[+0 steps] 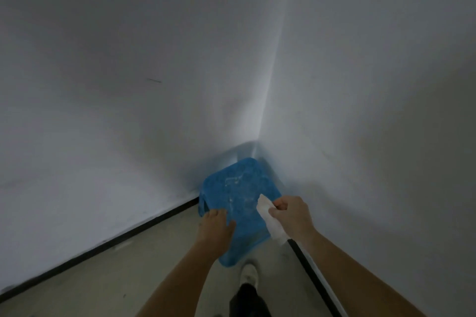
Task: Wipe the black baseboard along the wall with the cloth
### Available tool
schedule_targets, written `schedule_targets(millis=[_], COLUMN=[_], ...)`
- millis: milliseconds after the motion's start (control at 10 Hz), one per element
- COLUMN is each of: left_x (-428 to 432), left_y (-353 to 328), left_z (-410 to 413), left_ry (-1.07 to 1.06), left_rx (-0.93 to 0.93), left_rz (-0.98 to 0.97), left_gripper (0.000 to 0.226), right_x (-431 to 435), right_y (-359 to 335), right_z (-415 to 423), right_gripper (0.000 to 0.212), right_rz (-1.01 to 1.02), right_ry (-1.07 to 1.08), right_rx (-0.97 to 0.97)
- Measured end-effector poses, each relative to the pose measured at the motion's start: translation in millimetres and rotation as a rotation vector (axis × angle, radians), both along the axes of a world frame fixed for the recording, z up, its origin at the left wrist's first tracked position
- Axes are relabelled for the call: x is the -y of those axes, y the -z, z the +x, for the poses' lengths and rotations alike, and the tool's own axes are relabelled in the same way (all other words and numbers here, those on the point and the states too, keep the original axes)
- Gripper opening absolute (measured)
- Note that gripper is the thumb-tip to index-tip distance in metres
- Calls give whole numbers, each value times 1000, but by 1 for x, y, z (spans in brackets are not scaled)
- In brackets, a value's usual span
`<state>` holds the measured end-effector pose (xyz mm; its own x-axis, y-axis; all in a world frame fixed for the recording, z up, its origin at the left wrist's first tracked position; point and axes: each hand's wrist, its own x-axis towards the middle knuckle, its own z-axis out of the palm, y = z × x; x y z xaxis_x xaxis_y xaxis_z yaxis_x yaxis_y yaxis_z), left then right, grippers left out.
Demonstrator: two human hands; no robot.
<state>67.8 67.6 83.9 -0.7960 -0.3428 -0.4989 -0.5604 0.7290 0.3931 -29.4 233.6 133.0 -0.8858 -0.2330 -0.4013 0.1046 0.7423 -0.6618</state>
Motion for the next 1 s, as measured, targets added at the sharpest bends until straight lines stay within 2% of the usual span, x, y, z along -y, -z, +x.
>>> schedule_targets(millis=[200,300,400,500,600,700,800,900,1000], left_x=[21,29,43,56,56,49,44,44,51], left_y=[54,85,114,141,168,191,205,199,170], left_z=[-55,-70,-81,-93,-102,-102,-103,-108,-124], left_ry=[-64,-67,-10,82,202,401,424,405,389], left_rx=[51,79,107,123,138,233,338,348,268], left_rz=[105,129,89,10,-16,4,44,53,16], left_gripper=[47,46,47,52,57,63,67,66,61], right_x=[42,69,93,107,100,88,81,78,81], right_y=[66,103,141,175,208,235,244,239,222], right_z=[-66,-82,-96,-111,-123,-125,-122,-119,-121], right_gripper=[13,27,19,10,11,24,57,57,49], right_rz=[4,-40,-46,-77,-17,76,119,162,143], right_ry=[-13,39,18,37,69,-8,-59,-103,-85], right_rx=[97,172,260,352,343,394,431,439,431])
